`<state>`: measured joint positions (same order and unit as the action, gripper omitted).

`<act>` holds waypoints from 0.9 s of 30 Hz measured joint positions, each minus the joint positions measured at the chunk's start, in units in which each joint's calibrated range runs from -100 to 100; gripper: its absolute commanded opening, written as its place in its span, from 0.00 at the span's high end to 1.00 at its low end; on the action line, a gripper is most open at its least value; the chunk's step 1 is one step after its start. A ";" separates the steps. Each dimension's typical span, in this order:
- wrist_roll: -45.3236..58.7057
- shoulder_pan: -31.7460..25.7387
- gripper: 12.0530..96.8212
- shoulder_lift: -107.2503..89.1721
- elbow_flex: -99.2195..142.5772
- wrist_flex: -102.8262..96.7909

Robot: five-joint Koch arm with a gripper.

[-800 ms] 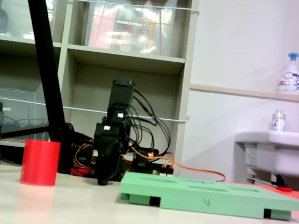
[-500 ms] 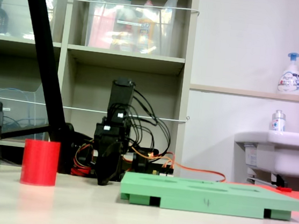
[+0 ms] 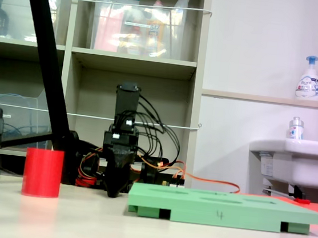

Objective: Put the cylinder block into the corresponding hole

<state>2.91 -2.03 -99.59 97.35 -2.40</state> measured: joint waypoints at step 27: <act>-47.96 4.35 0.52 0.00 1.67 -44.25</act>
<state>-45.05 2.32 -99.59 99.02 -46.65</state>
